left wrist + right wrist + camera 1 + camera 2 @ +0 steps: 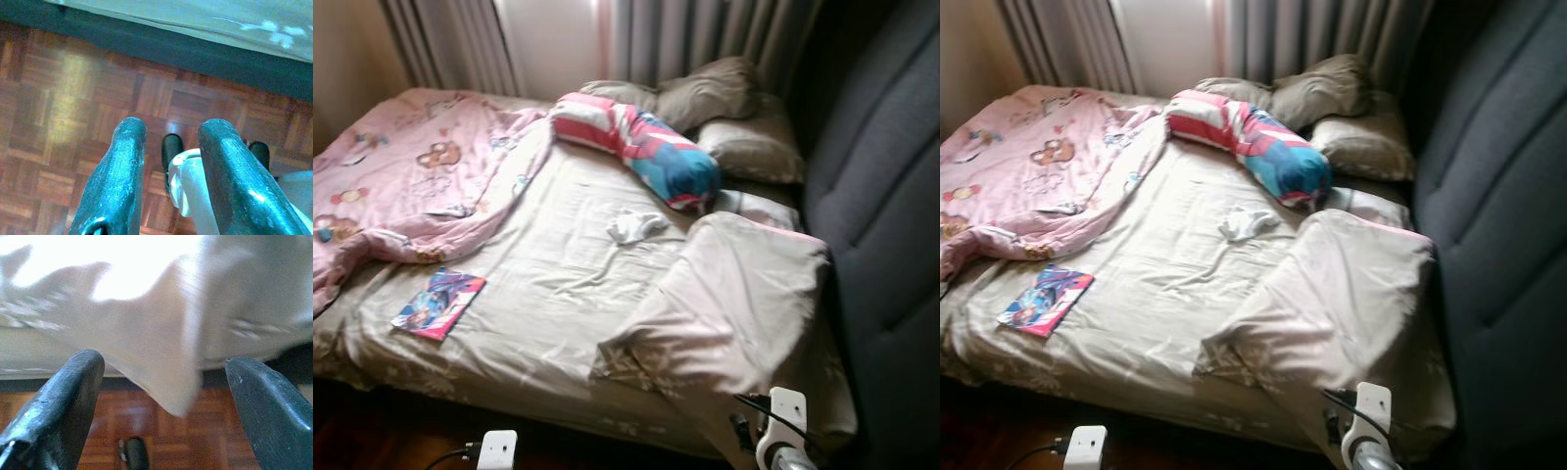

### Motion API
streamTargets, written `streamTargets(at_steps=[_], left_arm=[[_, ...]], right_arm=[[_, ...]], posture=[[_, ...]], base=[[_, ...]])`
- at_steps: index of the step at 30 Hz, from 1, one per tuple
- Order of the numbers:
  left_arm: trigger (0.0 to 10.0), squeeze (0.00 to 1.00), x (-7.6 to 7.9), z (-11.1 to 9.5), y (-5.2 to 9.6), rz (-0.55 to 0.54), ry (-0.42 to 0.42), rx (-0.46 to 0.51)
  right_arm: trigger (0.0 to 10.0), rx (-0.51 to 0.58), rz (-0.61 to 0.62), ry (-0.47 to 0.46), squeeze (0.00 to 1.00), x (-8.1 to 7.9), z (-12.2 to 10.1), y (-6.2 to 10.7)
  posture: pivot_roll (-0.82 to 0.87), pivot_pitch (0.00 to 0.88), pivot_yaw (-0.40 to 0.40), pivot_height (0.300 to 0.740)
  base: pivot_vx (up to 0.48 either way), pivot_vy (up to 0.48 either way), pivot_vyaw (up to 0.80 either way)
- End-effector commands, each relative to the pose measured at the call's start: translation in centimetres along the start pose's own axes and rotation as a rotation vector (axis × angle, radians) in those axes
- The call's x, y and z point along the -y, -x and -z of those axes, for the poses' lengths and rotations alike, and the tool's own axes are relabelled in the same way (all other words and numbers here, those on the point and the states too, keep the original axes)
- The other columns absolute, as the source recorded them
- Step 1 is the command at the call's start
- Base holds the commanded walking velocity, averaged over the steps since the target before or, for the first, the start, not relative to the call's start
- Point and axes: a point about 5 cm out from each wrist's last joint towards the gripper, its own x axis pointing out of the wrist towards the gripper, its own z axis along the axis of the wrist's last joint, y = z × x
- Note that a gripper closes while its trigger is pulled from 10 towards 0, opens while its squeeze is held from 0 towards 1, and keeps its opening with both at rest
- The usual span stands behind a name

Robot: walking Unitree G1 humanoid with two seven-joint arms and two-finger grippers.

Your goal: Clean up the room

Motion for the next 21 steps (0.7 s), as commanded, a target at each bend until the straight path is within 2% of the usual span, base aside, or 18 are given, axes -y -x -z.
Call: streamTargets(at_steps=[1,8,14,21], left_arm=[[10.0,0.00,-0.08,0.49,0.10,-0.002,0.008,-0.016],[10.0,0.00,-0.07,0.48,0.09,-0.002,0.007,-0.016],[10.0,0.00,-0.14,0.33,0.10,-0.012,0.007,0.002],[10.0,0.00,-0.19,-0.32,0.17,-0.026,0.046,0.083]], right_arm=[[10.0,0.010,0.005,-0.007,0.00,0.12,-0.20,-0.02],[10.0,0.007,0.009,-0.010,0.00,0.14,-0.17,-0.02],[10.0,0.014,0.012,-0.017,0.00,0.14,-0.21,-0.01],[10.0,0.064,0.019,-0.038,0.00,0.18,-0.57,0.03]], posture=[[0.00,0.000,-0.030,0.740],[0.00,0.000,-0.030,0.740],[0.00,0.000,-0.030,0.740],[0.00,0.000,-0.029,0.740]], base=[[0.292,0.000,0.00],[0.297,0.000,0.00],[0.000,0.000,-0.73],[0.000,0.000,0.00]])
